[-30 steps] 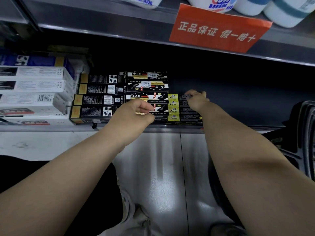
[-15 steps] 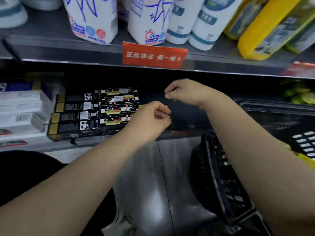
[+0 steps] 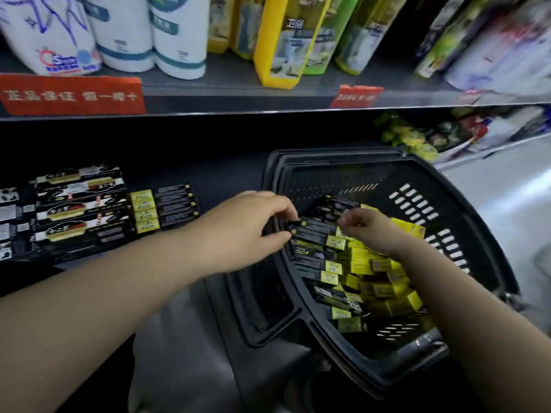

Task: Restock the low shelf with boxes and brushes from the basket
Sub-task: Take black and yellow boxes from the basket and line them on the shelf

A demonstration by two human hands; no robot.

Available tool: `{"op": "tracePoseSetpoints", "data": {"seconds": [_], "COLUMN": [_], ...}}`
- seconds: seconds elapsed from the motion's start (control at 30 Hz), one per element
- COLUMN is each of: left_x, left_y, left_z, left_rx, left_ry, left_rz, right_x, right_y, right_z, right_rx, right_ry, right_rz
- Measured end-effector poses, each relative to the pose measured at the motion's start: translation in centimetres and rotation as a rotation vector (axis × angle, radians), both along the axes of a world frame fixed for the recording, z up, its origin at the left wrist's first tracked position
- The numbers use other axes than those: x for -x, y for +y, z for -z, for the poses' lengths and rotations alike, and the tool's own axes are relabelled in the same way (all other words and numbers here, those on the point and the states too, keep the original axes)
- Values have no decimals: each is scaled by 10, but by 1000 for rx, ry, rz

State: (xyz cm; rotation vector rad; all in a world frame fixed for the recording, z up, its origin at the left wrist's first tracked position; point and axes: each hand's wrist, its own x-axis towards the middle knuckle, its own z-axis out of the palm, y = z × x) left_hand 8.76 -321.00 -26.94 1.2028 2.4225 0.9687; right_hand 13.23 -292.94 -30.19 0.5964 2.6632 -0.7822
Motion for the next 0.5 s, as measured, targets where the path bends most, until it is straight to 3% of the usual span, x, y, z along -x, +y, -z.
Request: {"op": "tracePoseSetpoints", "data": {"seconds": [0.23,0.37,0.5], "left_x": [6,12,14], "left_y": [35,39,41], "left_z": [11,15,19], "left_rx": [112,132,141], "left_ry": [50,67,39], "left_rz": [121,118,109], "right_x": [7,11,9], "right_y": [29,32,32], "right_z": [69,84,82], "right_rx": [-527,-781,-802], "right_ry": [-265,-221,-193], "right_rz": [-174,-278,-281]}}
